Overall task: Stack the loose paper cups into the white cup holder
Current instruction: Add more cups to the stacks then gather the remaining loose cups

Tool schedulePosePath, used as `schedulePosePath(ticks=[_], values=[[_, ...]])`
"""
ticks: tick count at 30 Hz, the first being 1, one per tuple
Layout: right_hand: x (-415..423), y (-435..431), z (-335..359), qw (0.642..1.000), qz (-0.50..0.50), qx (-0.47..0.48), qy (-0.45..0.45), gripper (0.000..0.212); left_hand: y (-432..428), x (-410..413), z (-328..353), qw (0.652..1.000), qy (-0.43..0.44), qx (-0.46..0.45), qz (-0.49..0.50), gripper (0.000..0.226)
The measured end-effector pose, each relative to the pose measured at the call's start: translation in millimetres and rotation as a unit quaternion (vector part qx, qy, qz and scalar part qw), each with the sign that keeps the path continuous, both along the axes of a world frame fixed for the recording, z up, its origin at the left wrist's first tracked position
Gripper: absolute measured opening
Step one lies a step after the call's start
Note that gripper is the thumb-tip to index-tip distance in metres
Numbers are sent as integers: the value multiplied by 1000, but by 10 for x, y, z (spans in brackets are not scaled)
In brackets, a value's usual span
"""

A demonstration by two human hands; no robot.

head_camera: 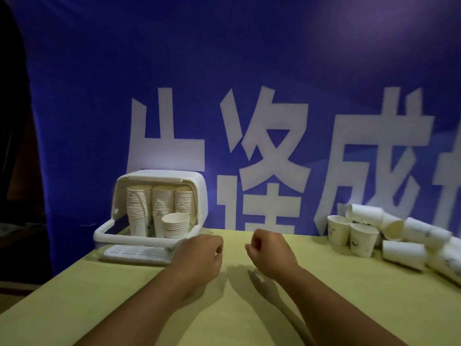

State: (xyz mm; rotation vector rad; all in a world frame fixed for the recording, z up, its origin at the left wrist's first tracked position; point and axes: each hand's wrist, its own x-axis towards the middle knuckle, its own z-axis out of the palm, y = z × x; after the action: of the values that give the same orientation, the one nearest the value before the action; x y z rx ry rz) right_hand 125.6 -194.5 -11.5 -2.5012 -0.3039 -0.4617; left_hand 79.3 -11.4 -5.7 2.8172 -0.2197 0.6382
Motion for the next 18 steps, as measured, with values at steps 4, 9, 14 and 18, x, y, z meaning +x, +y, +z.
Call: schedulePosePath(ticks=[4, 9, 14, 18], values=[[-229, -848, -41, 995, -18, -52, 78, 11, -542, -116, 11, 994, 89, -16, -62, 10], [-547, -1843, -126, 980, -83, -108, 148, 37, -1370, -93, -143, 964, 196, -121, -131, 38], [-713, -2659, -325, 941, -177, -151, 247, 90, -2139, 36, -351, 955, 224, -131, -141, 61], [-684, -2964, -332, 953, -197, -71, 219, 118, -2690, 185, -449, 969, 198, -113, -92, 71]])
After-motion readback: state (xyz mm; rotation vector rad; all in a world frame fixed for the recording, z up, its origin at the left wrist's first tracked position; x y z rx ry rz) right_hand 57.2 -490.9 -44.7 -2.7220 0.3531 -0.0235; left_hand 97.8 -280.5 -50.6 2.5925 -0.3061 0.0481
